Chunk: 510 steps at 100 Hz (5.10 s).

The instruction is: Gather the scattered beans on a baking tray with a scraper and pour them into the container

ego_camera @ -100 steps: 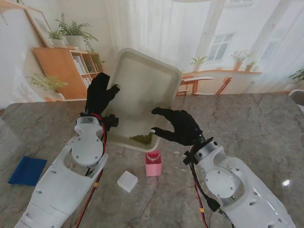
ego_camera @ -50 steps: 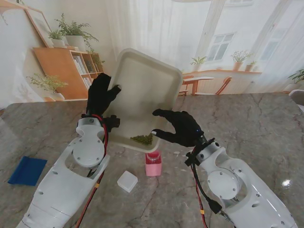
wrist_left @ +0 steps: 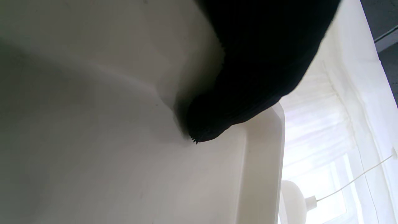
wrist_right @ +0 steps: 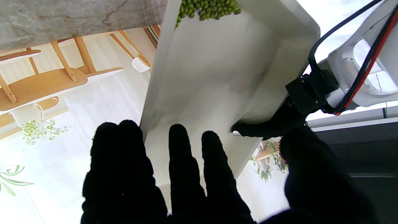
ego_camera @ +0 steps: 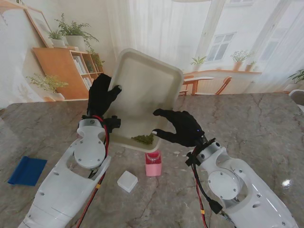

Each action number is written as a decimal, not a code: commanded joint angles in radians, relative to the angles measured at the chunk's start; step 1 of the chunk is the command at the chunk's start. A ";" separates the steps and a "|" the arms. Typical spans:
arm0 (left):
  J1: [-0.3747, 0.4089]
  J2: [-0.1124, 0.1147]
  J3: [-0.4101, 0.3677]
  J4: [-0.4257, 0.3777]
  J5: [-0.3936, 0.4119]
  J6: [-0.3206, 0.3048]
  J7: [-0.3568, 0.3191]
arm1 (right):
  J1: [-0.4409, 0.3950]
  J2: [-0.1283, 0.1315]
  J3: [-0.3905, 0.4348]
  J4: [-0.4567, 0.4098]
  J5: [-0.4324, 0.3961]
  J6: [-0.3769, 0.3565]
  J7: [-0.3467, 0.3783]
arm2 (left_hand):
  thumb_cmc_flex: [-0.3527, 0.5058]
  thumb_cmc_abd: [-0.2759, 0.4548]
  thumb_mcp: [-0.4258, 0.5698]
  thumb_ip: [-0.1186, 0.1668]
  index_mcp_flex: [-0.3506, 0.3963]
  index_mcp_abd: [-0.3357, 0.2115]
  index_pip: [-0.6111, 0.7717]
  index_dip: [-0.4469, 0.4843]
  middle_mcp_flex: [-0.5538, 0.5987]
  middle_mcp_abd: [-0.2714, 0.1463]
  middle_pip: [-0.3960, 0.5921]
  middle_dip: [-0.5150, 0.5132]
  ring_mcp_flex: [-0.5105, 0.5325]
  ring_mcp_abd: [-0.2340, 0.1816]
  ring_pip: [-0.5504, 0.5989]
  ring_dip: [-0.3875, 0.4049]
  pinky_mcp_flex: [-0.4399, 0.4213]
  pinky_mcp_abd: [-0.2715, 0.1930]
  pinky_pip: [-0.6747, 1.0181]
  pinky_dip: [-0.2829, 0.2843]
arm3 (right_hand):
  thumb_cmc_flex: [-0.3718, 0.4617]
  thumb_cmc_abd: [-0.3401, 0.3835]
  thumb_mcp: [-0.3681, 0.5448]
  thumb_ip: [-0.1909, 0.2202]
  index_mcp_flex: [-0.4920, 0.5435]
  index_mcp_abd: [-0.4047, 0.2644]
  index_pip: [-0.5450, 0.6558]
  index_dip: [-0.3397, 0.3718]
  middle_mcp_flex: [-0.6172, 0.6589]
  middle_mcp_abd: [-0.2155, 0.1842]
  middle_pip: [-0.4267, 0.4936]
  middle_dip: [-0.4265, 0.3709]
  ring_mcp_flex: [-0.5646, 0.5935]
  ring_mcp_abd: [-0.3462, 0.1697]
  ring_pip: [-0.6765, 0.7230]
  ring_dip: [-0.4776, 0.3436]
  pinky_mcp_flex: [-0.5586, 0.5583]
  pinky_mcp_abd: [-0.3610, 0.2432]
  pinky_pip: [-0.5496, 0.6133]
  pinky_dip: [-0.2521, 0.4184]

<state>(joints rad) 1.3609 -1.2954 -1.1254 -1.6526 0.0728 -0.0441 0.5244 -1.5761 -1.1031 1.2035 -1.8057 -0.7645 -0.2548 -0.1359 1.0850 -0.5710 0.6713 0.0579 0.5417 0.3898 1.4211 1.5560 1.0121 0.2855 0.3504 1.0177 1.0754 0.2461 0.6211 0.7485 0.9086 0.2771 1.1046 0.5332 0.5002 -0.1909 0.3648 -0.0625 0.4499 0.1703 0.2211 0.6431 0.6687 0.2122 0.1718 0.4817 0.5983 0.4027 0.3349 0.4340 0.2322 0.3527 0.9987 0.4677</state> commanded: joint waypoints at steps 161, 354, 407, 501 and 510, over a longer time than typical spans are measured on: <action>-0.004 -0.001 0.019 -0.039 -0.001 -0.033 -0.053 | -0.017 -0.004 0.002 -0.015 0.000 -0.009 0.002 | 0.061 0.040 0.050 0.115 -0.011 0.034 0.026 0.014 0.033 -0.111 0.022 0.016 0.019 -0.131 -0.001 0.006 0.061 -0.232 0.120 0.036 | -0.012 0.017 0.004 0.026 0.004 -0.020 0.006 0.004 0.008 -0.016 0.009 0.008 -0.003 -0.198 -0.020 -0.006 -0.003 -0.024 -0.006 0.017; 0.052 0.003 0.038 -0.136 0.027 -0.006 -0.044 | -0.072 -0.007 0.030 -0.044 -0.029 -0.017 -0.038 | 0.061 0.035 0.054 0.116 -0.009 0.037 0.026 0.014 0.039 -0.103 0.019 0.017 0.025 -0.123 0.006 0.005 0.067 -0.234 0.139 0.030 | -0.012 0.018 0.004 0.026 0.008 -0.019 0.007 0.005 0.011 -0.016 0.010 0.008 -0.002 -0.197 -0.020 -0.005 -0.002 -0.023 -0.005 0.016; 0.064 0.009 0.029 -0.149 0.041 -0.005 -0.055 | -0.081 -0.007 0.034 -0.050 -0.033 -0.020 -0.043 | 0.060 0.034 0.054 0.117 -0.008 0.038 0.027 0.014 0.041 -0.103 0.019 0.018 0.026 -0.122 0.008 0.005 0.067 -0.235 0.143 0.027 | -0.012 0.018 0.004 0.026 0.006 -0.020 0.007 0.004 0.011 -0.017 0.010 0.008 -0.002 -0.197 -0.021 -0.005 -0.003 -0.023 -0.006 0.016; 0.098 0.011 0.030 -0.176 0.041 -0.059 -0.046 | -0.100 -0.008 0.038 -0.058 -0.039 -0.020 -0.055 | 0.058 0.032 0.058 0.119 -0.005 0.036 0.028 0.014 0.045 -0.102 0.019 0.020 0.030 -0.121 0.012 0.003 0.070 -0.241 0.154 0.022 | -0.013 0.018 0.004 0.026 0.006 -0.020 0.007 0.004 0.011 -0.017 0.010 0.008 -0.002 -0.197 -0.021 -0.005 -0.003 -0.024 -0.006 0.016; 0.100 0.012 0.031 -0.178 0.043 -0.062 -0.046 | -0.101 -0.008 0.039 -0.059 -0.040 -0.021 -0.056 | 0.057 0.031 0.057 0.119 -0.005 0.036 0.028 0.014 0.046 -0.102 0.019 0.020 0.030 -0.121 0.013 0.003 0.070 -0.240 0.155 0.022 | -0.012 0.018 0.004 0.026 0.006 -0.020 0.007 0.004 0.010 -0.017 0.010 0.008 -0.001 -0.197 -0.020 -0.005 -0.003 -0.022 -0.005 0.016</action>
<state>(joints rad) 1.4551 -1.2757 -1.1092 -1.8115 0.1208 -0.0935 0.4844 -1.6754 -1.1048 1.2472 -1.8551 -0.8015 -0.2649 -0.2050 1.0658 -0.5882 0.6717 0.0588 0.5417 0.3877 1.4211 1.5559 1.0117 0.2836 0.3439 1.0219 1.0428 0.2556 0.5635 0.7463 0.8556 0.2815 1.0403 0.5161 0.5000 -0.1909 0.3648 -0.0624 0.4499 0.1703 0.2211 0.6431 0.6692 0.2118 0.1719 0.4817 0.6009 0.4125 0.3466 0.4340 0.2321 0.3609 0.9987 0.4678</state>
